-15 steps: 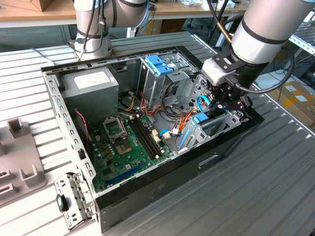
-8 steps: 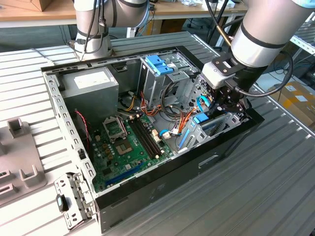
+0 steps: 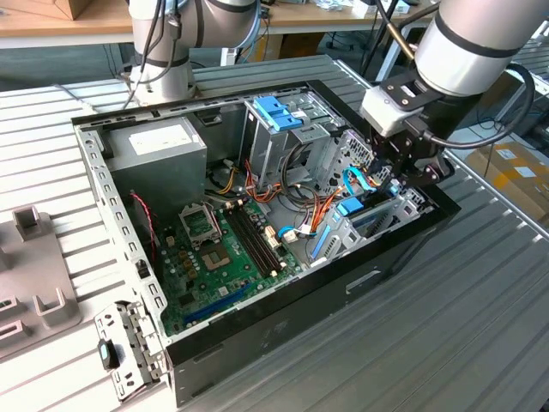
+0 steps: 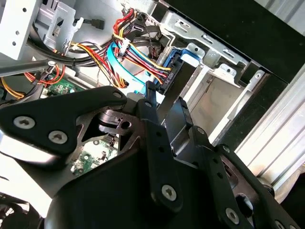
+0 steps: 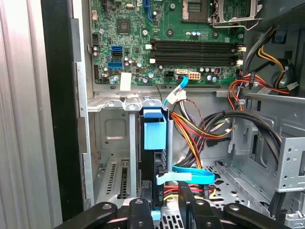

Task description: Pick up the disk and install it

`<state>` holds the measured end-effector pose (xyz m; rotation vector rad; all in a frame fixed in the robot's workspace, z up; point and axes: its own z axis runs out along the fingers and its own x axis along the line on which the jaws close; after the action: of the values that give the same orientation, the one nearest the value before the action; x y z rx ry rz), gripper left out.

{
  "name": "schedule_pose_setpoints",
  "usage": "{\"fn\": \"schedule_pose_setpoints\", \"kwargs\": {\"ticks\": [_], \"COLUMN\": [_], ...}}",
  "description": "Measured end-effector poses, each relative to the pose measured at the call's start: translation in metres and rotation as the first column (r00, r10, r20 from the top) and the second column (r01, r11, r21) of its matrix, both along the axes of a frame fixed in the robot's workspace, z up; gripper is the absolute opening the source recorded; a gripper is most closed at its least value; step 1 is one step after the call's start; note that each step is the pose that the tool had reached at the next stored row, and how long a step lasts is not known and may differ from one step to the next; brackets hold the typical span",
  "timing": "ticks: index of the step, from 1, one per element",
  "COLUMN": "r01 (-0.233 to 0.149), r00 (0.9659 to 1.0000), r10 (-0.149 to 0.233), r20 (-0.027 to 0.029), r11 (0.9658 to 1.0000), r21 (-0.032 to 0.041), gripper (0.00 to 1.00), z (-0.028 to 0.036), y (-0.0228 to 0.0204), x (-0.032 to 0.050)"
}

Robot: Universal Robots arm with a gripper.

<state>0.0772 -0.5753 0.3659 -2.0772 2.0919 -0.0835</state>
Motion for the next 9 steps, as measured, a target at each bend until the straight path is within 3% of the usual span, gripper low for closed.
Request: {"fn": "schedule_pose_setpoints", "kwargs": {"ticks": [5, 6, 8, 9], "r01": [0.000, 0.000, 0.000, 0.000], "r00": [1.0000, 1.0000, 1.0000, 0.9999], "r10": [0.000, 0.000, 0.000, 0.000], "r20": [0.0000, -0.0001, -0.0002, -0.0114], "r11": [1.0000, 1.0000, 1.0000, 1.0000], "r21": [0.0013, 0.0013, 0.0012, 0.0014], "gripper": [0.35, 0.21, 0.11, 0.11], "z": [0.0007, 0.0007, 0.0007, 0.0002], "y": [0.0000, -0.0003, -0.0032, -0.0044], "x": [0.0000, 0.0000, 0.0000, 0.0001]}}
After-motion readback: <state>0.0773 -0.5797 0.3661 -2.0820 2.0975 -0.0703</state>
